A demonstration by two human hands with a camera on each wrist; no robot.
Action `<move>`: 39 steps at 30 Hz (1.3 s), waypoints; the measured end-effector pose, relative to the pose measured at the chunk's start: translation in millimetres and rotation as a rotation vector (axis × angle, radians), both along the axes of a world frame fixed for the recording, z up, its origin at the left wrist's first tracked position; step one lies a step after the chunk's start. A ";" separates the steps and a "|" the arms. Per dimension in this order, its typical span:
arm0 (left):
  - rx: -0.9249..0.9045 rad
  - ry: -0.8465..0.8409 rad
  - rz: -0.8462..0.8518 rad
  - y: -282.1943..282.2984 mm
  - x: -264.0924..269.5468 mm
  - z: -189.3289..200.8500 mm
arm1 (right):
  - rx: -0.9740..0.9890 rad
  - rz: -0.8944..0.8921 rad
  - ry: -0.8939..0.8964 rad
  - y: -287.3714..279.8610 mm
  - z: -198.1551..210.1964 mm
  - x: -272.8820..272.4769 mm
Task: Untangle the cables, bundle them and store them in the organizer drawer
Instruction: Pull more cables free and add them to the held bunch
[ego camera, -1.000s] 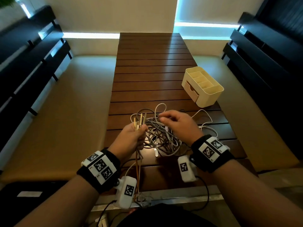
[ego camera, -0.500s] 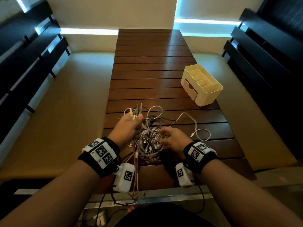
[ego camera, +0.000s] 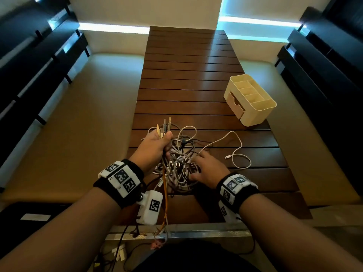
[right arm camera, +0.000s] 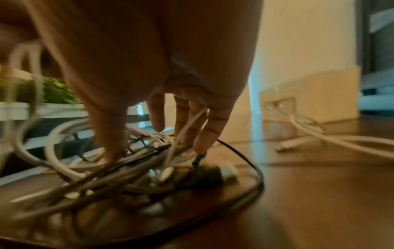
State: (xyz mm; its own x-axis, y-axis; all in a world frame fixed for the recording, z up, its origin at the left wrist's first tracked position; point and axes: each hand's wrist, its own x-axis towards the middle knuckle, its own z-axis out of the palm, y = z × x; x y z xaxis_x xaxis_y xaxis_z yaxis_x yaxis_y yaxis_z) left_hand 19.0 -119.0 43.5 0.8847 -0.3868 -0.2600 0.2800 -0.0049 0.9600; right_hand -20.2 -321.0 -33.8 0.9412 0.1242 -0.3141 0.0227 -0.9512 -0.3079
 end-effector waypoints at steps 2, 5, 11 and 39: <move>-0.008 -0.006 0.004 4.0 -1.9 0.7 | 0.020 -0.101 -0.035 -12.0 -3.8 3.7; -0.006 -0.024 0.021 12.2 -3.6 -0.4 | 0.290 -0.394 -0.139 -38.2 2.4 10.1; -0.037 -0.010 0.025 21.2 -5.2 -1.6 | 0.747 -0.749 -0.279 -64.7 49.8 18.6; -0.029 0.042 0.014 29.2 -5.0 -6.0 | 0.036 -0.284 0.244 -37.9 55.0 16.0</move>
